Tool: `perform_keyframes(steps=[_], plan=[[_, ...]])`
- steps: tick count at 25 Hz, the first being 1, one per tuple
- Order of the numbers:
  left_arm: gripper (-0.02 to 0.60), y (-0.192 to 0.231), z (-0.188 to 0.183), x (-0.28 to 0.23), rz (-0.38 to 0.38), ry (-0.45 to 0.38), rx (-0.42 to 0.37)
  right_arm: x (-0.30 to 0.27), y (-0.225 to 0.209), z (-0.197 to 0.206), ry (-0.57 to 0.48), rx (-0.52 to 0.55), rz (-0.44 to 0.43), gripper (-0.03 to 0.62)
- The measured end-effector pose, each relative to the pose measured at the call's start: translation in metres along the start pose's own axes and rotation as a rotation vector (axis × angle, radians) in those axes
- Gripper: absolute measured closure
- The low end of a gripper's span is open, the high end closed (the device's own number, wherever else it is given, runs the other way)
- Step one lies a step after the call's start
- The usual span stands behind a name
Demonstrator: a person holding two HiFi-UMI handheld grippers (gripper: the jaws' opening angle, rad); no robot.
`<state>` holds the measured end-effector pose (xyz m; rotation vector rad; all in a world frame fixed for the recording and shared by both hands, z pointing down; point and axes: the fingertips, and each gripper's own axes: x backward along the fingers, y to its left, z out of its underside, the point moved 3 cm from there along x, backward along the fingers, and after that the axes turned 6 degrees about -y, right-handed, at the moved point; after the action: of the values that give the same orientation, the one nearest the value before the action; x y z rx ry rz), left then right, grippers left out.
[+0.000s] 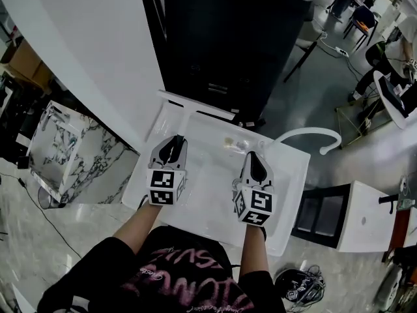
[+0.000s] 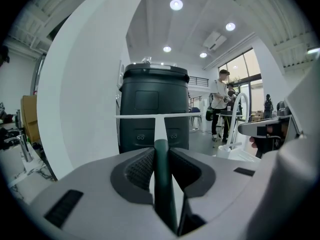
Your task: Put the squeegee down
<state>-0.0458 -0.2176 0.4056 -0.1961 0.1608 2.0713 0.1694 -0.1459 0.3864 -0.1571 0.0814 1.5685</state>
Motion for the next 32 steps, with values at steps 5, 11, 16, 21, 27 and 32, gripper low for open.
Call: perform_keyframes(steps=[5,11,16,21,27,32], plan=[[0.486,0.002,0.003,-0.004,0.001,0.007,0.003,-0.006,0.002,0.003,0.005,0.001,-0.009,0.572],[0.486,0.007,0.012,-0.009,0.0,0.03,0.006,-0.013,0.008,0.011,0.027,0.0,-0.023,0.572],[0.486,0.008,0.02,-0.012,0.009,0.052,0.009,-0.016,0.008,0.018,0.047,-0.011,-0.021,0.572],[0.486,0.009,0.028,-0.015,0.014,0.07,0.006,-0.019,0.009,0.026,0.063,-0.012,-0.019,0.572],[0.486,0.011,0.037,-0.018,0.015,0.087,0.008,-0.02,0.009,0.037,0.084,-0.02,-0.015,0.572],[0.486,0.012,0.047,-0.022,0.017,0.114,0.013,-0.024,0.011,0.048,0.108,-0.031,-0.02,0.572]])
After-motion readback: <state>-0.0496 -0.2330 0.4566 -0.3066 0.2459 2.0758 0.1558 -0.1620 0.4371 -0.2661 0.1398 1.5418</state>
